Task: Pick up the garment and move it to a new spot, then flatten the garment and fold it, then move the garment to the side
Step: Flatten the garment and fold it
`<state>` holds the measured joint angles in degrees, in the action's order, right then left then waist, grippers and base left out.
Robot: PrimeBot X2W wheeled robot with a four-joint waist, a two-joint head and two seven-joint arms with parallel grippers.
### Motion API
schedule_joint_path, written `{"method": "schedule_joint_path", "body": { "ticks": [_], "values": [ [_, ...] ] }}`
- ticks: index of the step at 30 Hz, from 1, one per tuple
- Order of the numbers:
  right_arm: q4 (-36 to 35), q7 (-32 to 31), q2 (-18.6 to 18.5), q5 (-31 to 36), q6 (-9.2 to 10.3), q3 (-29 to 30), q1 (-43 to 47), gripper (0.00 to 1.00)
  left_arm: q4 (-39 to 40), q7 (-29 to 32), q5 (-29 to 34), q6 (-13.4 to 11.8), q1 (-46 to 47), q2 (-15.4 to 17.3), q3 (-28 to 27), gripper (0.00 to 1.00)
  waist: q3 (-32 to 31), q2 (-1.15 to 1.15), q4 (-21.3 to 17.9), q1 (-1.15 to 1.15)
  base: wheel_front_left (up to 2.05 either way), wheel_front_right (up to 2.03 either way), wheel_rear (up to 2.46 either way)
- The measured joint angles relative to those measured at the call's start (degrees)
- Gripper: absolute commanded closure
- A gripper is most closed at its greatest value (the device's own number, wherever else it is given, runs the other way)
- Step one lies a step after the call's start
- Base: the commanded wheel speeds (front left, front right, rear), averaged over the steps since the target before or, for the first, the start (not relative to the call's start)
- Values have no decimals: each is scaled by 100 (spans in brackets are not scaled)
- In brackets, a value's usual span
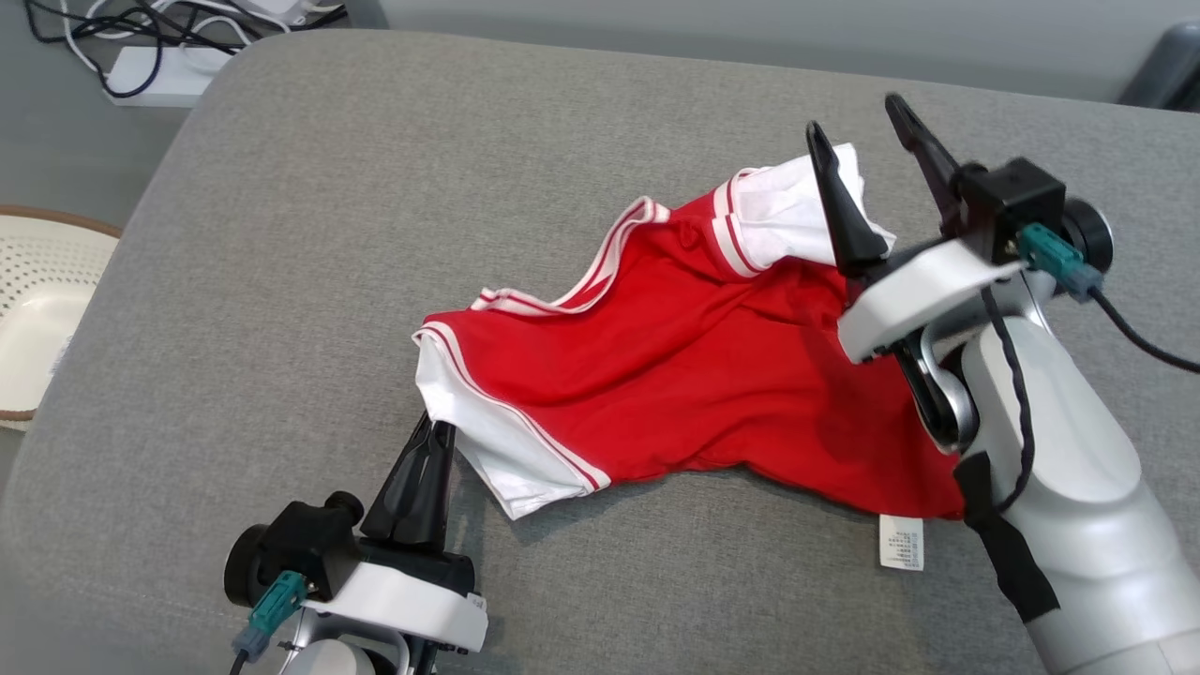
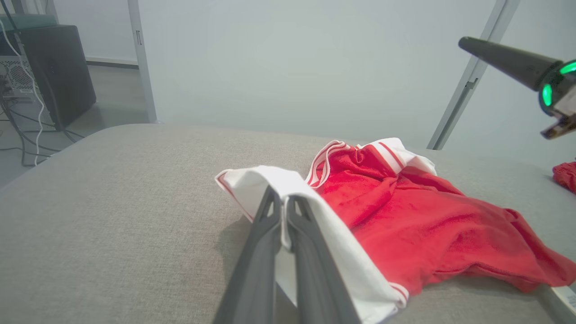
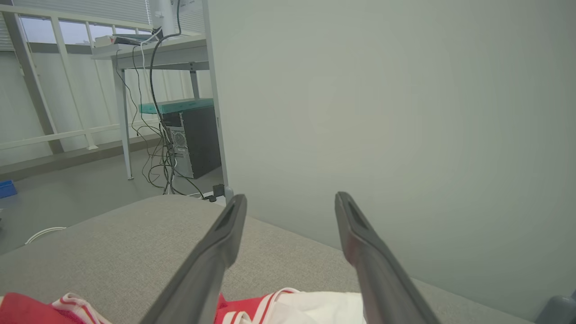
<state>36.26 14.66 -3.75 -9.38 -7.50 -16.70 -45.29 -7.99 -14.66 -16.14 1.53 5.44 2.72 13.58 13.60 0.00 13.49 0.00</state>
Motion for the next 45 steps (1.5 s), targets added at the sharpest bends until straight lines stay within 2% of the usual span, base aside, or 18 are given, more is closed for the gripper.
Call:
{"method": "schedule_joint_path", "body": {
  "ticks": [4, 9, 13, 17, 18, 19, 23, 27, 29, 33, 37, 41, 45],
  "values": [
    [34, 0, -13, -226, 0, 314, 556, 0, 7, 0, 0, 0, -8, -7, -115, 100, 4, 0, -229, 0, 0, 0, 0],
    [198, -1, -12, -1059, 0, 314, 1309, 0, 22, 0, 51, 0, -17, -14, -223, 100, -16, 0, -474, 0, 0, 0, 0],
    [783, -14, -93, -1678, 1, -42, 1874, 0, 38, 0, 59, 18, -40, -15, -293, 100, -70, 0, -587, 0, 0, 0, 0],
    [1072, -294, -207, -2168, 1, -490, 1875, 0, 40, 0, 65, 52, -59, -14, -319, 100, -120, 0, -621, 0, 0, 0, 0],
    [1099, -339, -243, -2267, 1, -595, 1830, 40, 40, 0, 70, 70, -59, -14, -319, 100, -128, 0, -615, 0, 0, 0, 0],
    [1137, -364, -268, -2349, 1, -678, 1783, 100, 43, 0, 77, 94, -59, -14, -318, 100, -137, 0, -606, 0, 0, 0, 0],
    [1288, -404, -392, -2604, 1, -1009, 1639, 100, 126, 0, 77, 100, -59, -15, -313, 100, -187, 0, -556, 0, 0, 0, 0],
    [1196, -134, -492, -2684, 1, -980, 1601, 100, 394, 0, -20, 108, -60, -14, -357, 100, -287, 0, -544, 0, 0, 0, 0],
    [867, -83, -677, -2676, 1, -748, 1510, 100, 643, 0, -34, 149, -63, -16, -434, 100, -352, 0, -570, 0, 0, 0, 0],
    [-318, -44, -1045, -2375, 1, 93, 1359, 100, 1360, 0, -124, 219, -82, -14, -603, 100, -493, 0, -652, 0, 0, 0, 0],
    [-1072, -35, -1223, -2102, 1, 639, 1467, 100, 1968, 4, -344, 368, -209, 20, -510, 100, -674, 0, -706, 0, 0, 0, 0],
    [-1414, -44, -1399, -1883, 0, 1021, 1589, 100, 2528, 267, -650, 472, -357, 92, -240, 100, -813, 0, -719, 0, 0, 0, 0],
    [-1181, -817, -1435, -1968, 1, 965, 1576, 100, 2641, 567, -928, 497, -403, 149, 11, 100, -772, 0, -675, 0, 0, 0, 0]
  ]
}}
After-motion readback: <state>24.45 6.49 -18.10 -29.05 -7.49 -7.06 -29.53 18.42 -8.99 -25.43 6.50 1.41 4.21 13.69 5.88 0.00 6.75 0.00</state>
